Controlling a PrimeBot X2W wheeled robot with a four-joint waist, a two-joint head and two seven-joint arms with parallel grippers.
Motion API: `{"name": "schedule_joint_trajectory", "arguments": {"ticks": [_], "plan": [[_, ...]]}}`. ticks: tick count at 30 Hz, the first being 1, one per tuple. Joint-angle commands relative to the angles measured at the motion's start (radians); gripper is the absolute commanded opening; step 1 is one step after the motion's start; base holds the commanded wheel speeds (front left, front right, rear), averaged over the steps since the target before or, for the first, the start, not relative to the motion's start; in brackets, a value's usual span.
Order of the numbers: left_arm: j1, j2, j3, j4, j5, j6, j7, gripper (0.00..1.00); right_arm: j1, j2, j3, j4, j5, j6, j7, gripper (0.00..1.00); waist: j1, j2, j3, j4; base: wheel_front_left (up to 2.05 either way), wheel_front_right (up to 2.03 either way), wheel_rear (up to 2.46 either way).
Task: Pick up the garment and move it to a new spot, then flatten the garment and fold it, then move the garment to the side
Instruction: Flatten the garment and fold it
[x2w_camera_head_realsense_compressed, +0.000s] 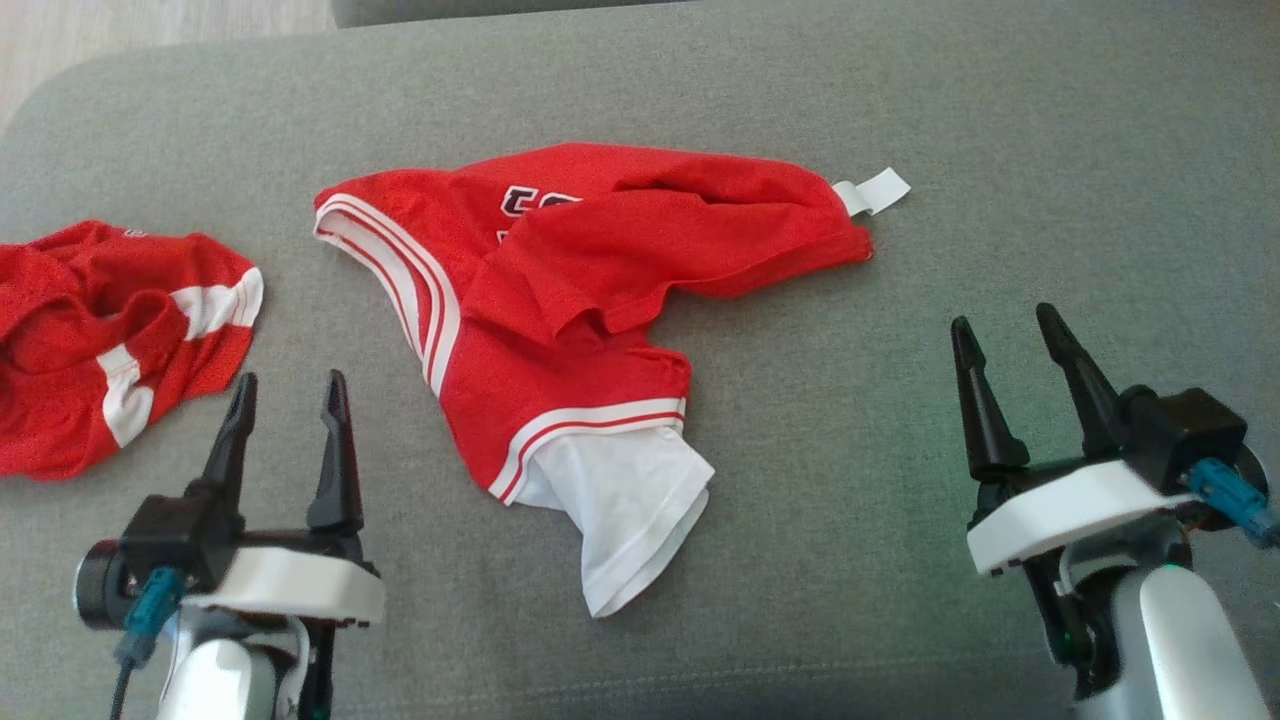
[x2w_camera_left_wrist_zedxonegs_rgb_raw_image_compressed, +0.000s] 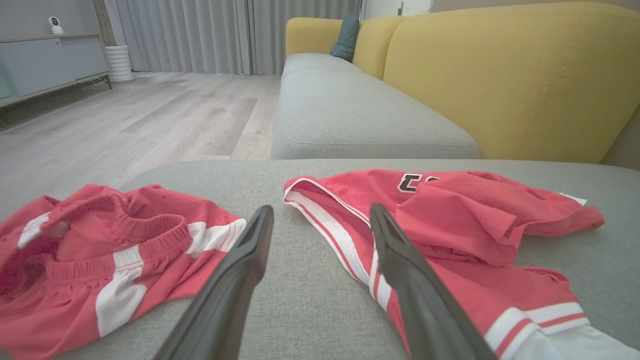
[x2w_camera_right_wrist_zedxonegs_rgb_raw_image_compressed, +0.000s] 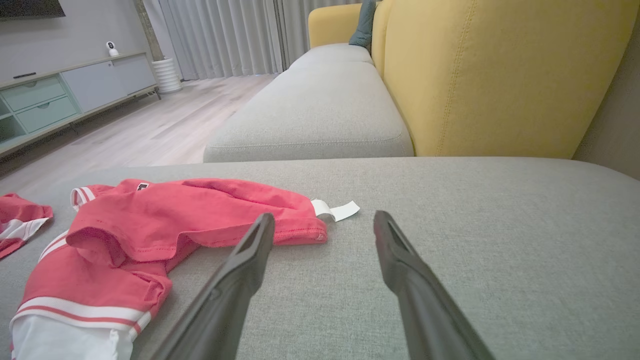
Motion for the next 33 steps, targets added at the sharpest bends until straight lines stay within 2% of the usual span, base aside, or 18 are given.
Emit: {"name": "schedule_joint_trajectory", "arguments": {"ticks": [1, 6, 10, 18, 23, 28, 29, 30, 31, 33], "plan": [[-0.024, 0.017, 0.027, -0.035, 0.009, 0.006, -0.012, 1.00, -0.013, -0.003, 0.026, -0.033, -0.003, -0.001, 0.004, 1.00, 0.0000, 0.0000, 0.006, 0.002, 0.00, 0.00, 0.00], [-0.036, 0.017, 0.017, -0.034, 0.011, 0.001, -0.012, 1.00, -0.021, -0.003, 0.042, -0.023, -0.010, -0.001, 0.007, 1.00, 0.0000, 0.0000, 0.014, 0.013, 0.00, 0.00, 0.00], [-0.059, 0.010, -0.004, -0.033, 0.017, -0.008, -0.012, 1.00, -0.056, -0.008, 0.133, 0.021, -0.001, -0.001, 0.023, 1.00, 0.0000, 0.0000, 0.028, 0.042, 0.00, 0.00, 0.00], [-0.131, -0.023, -0.061, -0.020, 0.020, -0.042, -0.012, 1.00, -0.253, -0.007, 0.381, 0.221, 0.076, -0.001, 0.015, 1.00, 0.0000, 0.0000, 0.072, 0.147, 0.00, 0.00, 0.00], [-0.174, -0.044, -0.090, 0.007, 0.022, -0.064, -0.012, 1.00, -0.398, -0.004, 0.470, 0.378, 0.115, -0.001, -0.005, 1.00, 0.0000, 0.0000, 0.091, 0.209, 0.00, 0.00, 0.00], [-0.195, -0.057, -0.102, 0.018, 0.027, -0.073, -0.012, 1.00, -0.494, -0.004, 0.521, 0.507, 0.137, -0.001, -0.035, 1.00, 0.0000, 0.0000, 0.102, 0.242, 0.00, 0.00, 0.00], [-0.196, -0.058, -0.102, 0.019, 0.028, -0.073, -0.012, 1.00, -0.505, -0.004, 0.523, 0.529, 0.141, -0.001, -0.042, 0.86, 0.0000, 0.0000, 0.101, 0.245, 0.00, 0.00, 0.00], [-0.196, -0.060, -0.101, 0.019, 0.028, -0.073, -0.012, 1.00, -0.514, -0.004, 0.518, 0.548, 0.143, -0.001, -0.050, 0.41, 0.0000, 0.0000, 0.101, 0.246, 0.00, 0.00, 0.00], [-0.196, -0.061, -0.100, 0.019, 0.029, -0.073, -0.012, 1.00, -0.522, -0.004, 0.513, 0.565, 0.146, -0.001, -0.058, 0.00, 0.0000, 0.0000, 0.101, 0.246, 0.00, 0.00, 0.00], [-0.194, -0.063, -0.096, 0.018, 0.032, -0.071, -0.012, 1.00, -0.532, -0.004, 0.499, 0.586, 0.157, -0.001, -0.080, 0.00, 0.0000, 0.0000, 0.101, 0.241, 0.00, 0.00, 0.00]]}}
